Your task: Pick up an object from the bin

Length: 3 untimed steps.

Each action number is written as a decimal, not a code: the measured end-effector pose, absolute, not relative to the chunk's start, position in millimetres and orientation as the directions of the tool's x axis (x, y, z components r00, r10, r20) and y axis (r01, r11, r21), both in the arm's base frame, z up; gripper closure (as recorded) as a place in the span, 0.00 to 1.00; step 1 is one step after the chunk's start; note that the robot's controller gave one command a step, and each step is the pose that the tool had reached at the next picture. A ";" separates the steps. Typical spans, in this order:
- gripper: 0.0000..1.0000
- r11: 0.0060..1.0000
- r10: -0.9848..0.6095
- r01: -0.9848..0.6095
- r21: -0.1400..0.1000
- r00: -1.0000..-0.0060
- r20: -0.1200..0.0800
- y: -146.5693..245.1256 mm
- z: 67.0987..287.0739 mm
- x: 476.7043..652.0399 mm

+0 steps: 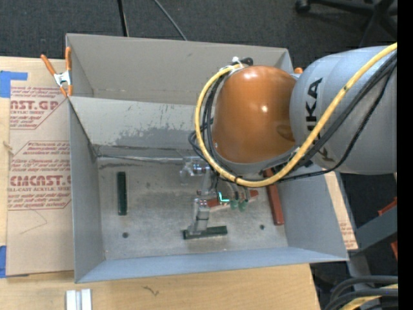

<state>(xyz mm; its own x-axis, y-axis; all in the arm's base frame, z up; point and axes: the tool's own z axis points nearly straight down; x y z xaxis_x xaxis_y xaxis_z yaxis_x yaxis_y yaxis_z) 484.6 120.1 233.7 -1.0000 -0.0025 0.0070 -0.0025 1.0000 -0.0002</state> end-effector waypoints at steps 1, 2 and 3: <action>0.00 1.000 -0.012 -0.012 0.000 -1.000 0.002 40.4 66.2 488.5; 0.00 1.000 -0.003 -0.003 0.002 -1.000 -0.002 48.5 100.9 482.1; 0.00 0.997 0.083 0.083 0.001 -0.997 0.000 49.9 106.0 480.4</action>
Offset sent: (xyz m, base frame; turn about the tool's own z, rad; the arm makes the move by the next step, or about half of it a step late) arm 0.0047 -0.0786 -0.1637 -0.0125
